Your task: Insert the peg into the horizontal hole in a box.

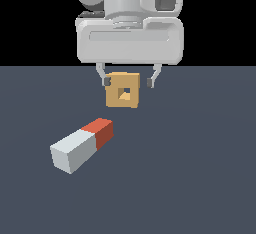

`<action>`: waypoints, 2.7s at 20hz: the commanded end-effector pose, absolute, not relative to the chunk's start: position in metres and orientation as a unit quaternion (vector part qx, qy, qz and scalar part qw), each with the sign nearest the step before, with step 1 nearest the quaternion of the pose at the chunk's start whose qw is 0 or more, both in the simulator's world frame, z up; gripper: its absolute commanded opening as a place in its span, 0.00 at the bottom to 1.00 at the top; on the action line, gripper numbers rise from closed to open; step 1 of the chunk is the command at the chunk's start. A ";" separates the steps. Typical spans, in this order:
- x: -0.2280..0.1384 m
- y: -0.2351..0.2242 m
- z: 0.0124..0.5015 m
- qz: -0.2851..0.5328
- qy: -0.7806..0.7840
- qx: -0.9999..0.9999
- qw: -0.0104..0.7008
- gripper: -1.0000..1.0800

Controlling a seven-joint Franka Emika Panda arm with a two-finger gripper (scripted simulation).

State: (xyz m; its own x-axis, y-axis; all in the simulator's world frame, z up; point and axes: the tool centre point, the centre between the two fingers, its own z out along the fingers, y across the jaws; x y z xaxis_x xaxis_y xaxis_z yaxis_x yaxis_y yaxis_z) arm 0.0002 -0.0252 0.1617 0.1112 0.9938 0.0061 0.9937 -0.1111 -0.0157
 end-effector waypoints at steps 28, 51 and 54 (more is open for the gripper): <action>-0.103 -0.074 0.086 0.001 -0.550 -0.835 0.001 0.96; -0.119 -0.078 0.055 0.000 -0.531 -0.848 0.000 0.96; -0.120 -0.078 0.041 0.000 -0.531 -0.848 0.000 0.96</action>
State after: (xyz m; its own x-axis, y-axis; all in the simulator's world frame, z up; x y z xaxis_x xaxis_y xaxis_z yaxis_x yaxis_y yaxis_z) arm -0.1193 -0.0778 0.0480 0.4367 0.8996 -0.0002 0.8996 -0.4367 0.0003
